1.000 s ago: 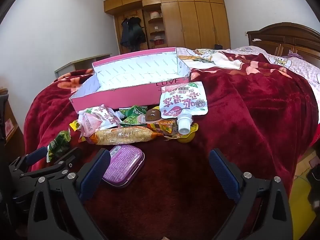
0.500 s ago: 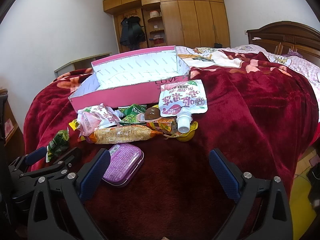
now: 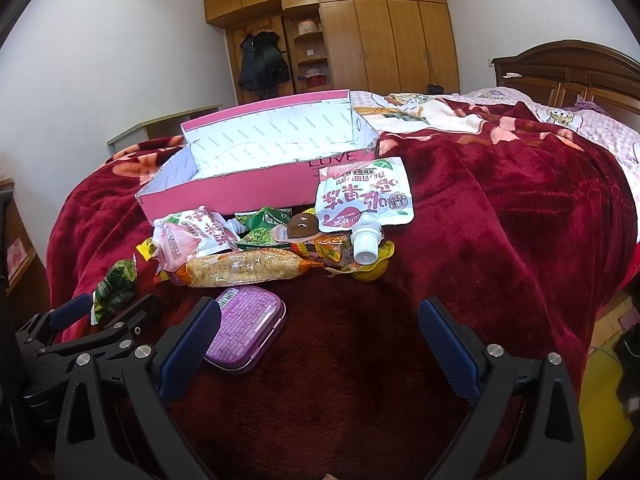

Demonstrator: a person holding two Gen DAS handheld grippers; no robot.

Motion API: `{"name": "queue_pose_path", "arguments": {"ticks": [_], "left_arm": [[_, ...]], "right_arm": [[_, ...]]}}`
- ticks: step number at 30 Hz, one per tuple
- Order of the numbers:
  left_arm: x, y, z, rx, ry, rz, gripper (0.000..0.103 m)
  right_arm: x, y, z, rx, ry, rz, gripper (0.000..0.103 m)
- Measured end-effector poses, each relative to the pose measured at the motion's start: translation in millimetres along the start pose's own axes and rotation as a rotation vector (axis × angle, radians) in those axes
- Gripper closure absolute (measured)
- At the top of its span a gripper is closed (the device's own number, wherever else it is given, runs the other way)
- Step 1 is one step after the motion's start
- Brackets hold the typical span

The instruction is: Organize snacks

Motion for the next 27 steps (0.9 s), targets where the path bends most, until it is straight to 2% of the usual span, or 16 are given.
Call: {"name": "queue_pose_path", "arguments": {"ticks": [27], "left_arm": [[0.6,-2.2,-1.6,0.002,0.007,-0.01,0.0]], "right_arm": [[1.0,-3.0,2.9,0.013,0.0,-0.011,0.002]]}}
Point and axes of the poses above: each gripper's, at about its wrist camera, not at the fingertips, and x roughly the way its jaws point, z to its right, y to its top, the point moved 10 cm from there along x, roughly the way its jaws point, and after that the axes turned 7 degrees about -x, right-handed, at the moved point
